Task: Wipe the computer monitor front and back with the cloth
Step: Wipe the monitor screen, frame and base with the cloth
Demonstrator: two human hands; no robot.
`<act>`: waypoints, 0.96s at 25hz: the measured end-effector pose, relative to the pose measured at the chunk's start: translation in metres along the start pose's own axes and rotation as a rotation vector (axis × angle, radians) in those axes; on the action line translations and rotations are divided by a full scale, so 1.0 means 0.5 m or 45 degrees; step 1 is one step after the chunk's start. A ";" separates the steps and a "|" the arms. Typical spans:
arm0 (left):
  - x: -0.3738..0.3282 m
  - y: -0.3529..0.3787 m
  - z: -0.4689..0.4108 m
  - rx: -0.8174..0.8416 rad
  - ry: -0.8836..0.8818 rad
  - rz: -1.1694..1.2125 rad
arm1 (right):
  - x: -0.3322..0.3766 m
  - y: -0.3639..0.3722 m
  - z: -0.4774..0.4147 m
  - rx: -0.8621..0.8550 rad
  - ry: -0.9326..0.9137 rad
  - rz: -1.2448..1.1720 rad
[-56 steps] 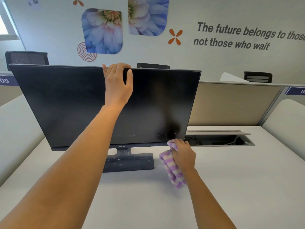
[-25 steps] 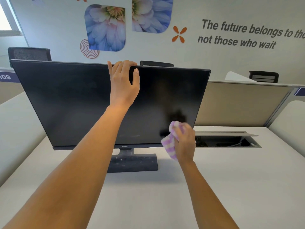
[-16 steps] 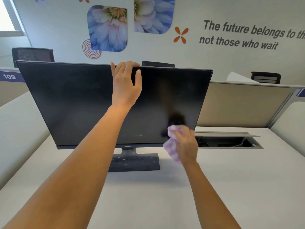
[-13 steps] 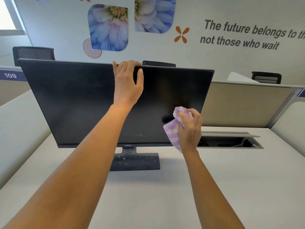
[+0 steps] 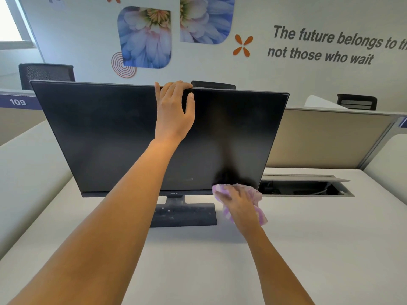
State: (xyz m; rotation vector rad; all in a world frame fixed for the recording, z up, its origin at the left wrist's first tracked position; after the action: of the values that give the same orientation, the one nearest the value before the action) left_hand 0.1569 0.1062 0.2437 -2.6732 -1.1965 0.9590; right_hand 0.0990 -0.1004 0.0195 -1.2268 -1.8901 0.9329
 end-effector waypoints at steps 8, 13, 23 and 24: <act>-0.003 0.000 -0.001 -0.002 -0.016 -0.017 | 0.009 0.019 -0.017 -0.688 0.944 -0.667; -0.002 -0.006 -0.001 0.032 -0.005 -0.027 | 0.138 0.067 -0.044 -0.420 0.674 -0.689; 0.007 -0.031 -0.007 0.185 0.040 -0.043 | 0.112 0.017 -0.034 -0.943 1.205 -1.002; 0.006 -0.033 -0.008 0.202 0.038 -0.039 | 0.099 0.014 -0.038 -0.911 1.273 -1.011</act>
State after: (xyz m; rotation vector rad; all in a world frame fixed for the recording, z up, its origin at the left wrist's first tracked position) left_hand 0.1499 0.1204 0.2501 -2.5302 -1.1032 0.9626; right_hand 0.1024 -0.0485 0.0314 -0.8562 -1.5833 -0.7314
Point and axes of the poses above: each hand's wrist, its own z-axis away from the middle knuckle, its own y-axis out of the palm, x = y × z, the point moved 1 cm from there along -z, towards the middle knuckle, and after that the axes turned 10 degrees about -y, right-handed, at the moved point
